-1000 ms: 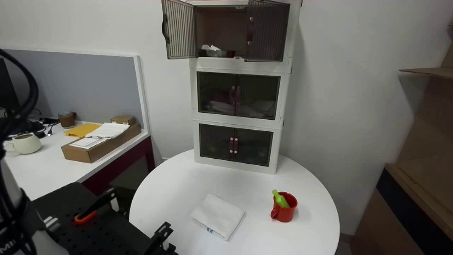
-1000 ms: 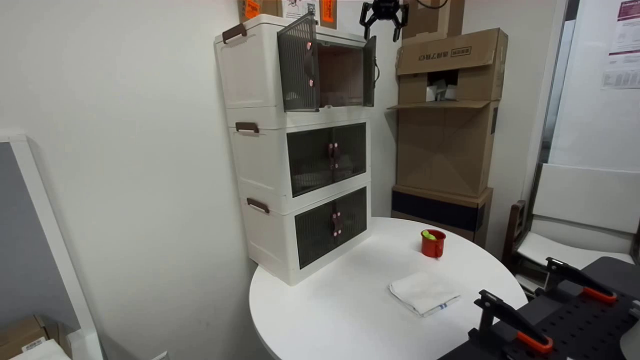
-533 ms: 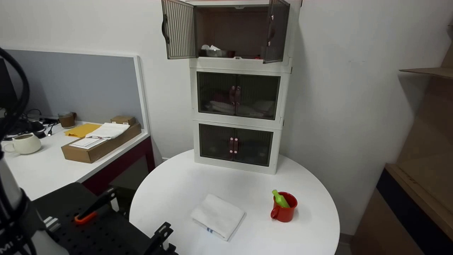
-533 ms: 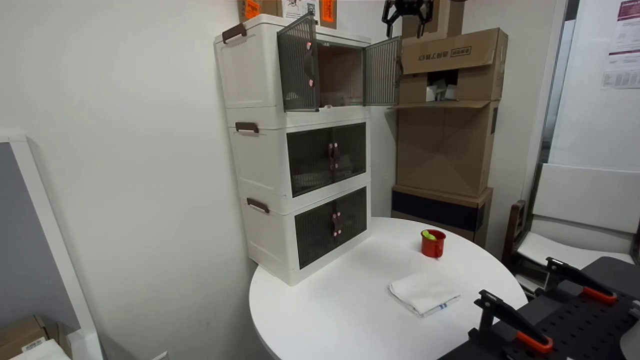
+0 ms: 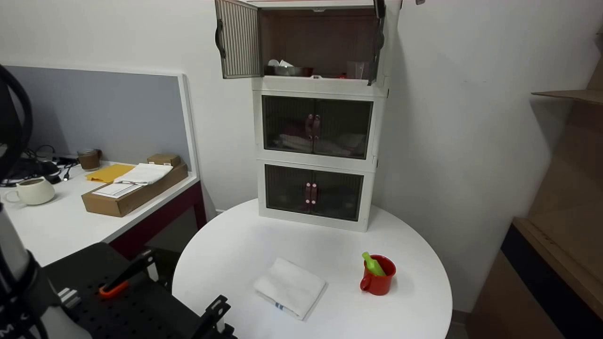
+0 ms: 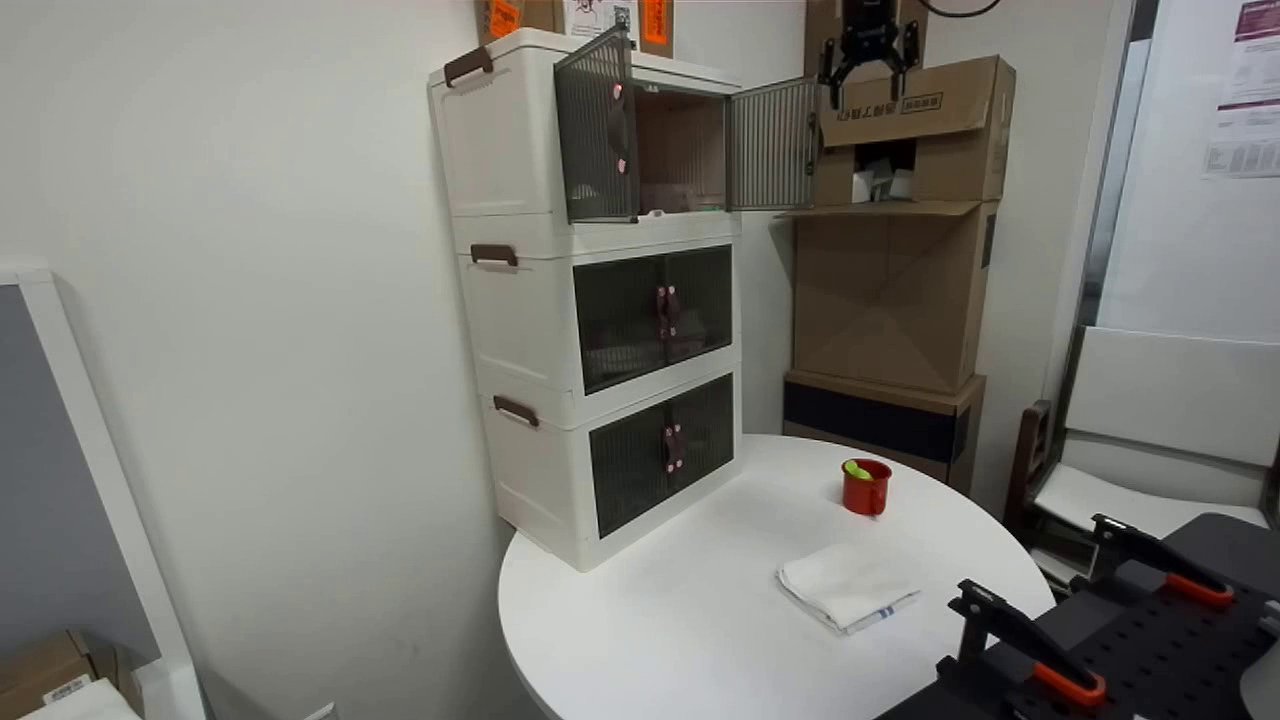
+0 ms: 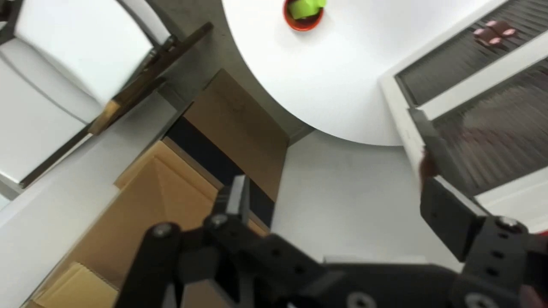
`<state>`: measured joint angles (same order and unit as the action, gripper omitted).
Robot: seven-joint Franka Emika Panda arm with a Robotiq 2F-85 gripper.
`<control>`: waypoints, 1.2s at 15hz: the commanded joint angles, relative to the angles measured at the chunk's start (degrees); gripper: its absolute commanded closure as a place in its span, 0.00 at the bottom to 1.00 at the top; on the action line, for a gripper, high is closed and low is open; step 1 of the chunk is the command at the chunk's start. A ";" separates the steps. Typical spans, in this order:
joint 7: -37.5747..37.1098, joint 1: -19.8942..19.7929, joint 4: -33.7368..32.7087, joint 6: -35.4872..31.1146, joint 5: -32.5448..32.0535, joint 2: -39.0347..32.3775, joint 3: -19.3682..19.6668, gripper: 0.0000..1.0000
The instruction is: Open the top drawer
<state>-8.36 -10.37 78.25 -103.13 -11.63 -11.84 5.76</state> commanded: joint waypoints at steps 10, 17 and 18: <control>9.60 1.45 7.86 -15.21 -13.35 8.54 -0.27 0.00; 12.99 7.68 19.91 -19.65 -10.92 25.54 -7.00 0.00; 13.37 9.38 22.66 -20.57 -9.88 26.74 -7.66 0.00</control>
<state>2.96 -4.43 91.00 -121.37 -24.26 8.50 -0.04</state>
